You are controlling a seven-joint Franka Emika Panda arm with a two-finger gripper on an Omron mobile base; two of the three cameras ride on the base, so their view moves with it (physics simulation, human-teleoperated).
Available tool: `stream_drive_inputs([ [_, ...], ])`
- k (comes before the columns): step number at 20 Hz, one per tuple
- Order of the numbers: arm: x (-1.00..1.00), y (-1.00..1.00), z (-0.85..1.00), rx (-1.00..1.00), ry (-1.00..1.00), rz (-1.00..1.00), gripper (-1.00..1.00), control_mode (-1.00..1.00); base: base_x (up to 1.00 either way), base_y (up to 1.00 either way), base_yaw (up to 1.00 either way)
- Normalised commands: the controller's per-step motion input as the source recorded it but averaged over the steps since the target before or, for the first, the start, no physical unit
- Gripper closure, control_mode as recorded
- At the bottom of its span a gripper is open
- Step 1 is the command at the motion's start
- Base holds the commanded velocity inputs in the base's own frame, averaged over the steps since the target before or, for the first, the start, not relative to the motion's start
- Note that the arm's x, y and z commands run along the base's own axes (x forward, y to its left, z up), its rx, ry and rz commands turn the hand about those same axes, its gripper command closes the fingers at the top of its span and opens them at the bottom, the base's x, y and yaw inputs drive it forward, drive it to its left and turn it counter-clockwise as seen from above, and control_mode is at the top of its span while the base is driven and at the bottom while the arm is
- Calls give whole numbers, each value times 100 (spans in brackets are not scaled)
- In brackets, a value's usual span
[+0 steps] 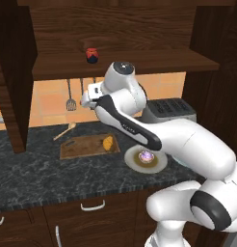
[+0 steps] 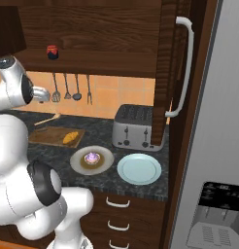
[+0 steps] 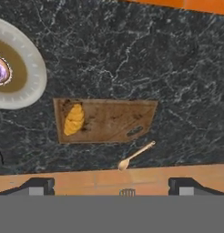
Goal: From the different types of pastries on the counter, select a croissant and place it on the cutting board. Then retrieve a jar of jam from the cabinet and place it alongside the croissant on the cutting board.
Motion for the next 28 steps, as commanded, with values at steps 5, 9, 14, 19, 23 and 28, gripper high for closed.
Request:
stream_drive_inputs([
  [5, 10, 0, 95, 3, -35, 6, -100, -100, 0, 0, 0],
  [9, 0, -3, 56, -20, -50, 14, -100, -100, 0, 0, 0],
  [14, 7, -8, 34, -17, -49, 18, -100, -100, 0, 0, 0],
  [19, 23, -16, 87, 11, -24, 2, -100, -100, 0, 0, 0],
  [23, 35, -4, 80, 31, -15, -16, -100, -100, 0, 0, 0],
  [28, 39, 0, 31, 22, 9, -13, -100, -100, 0, 0, 0],
])
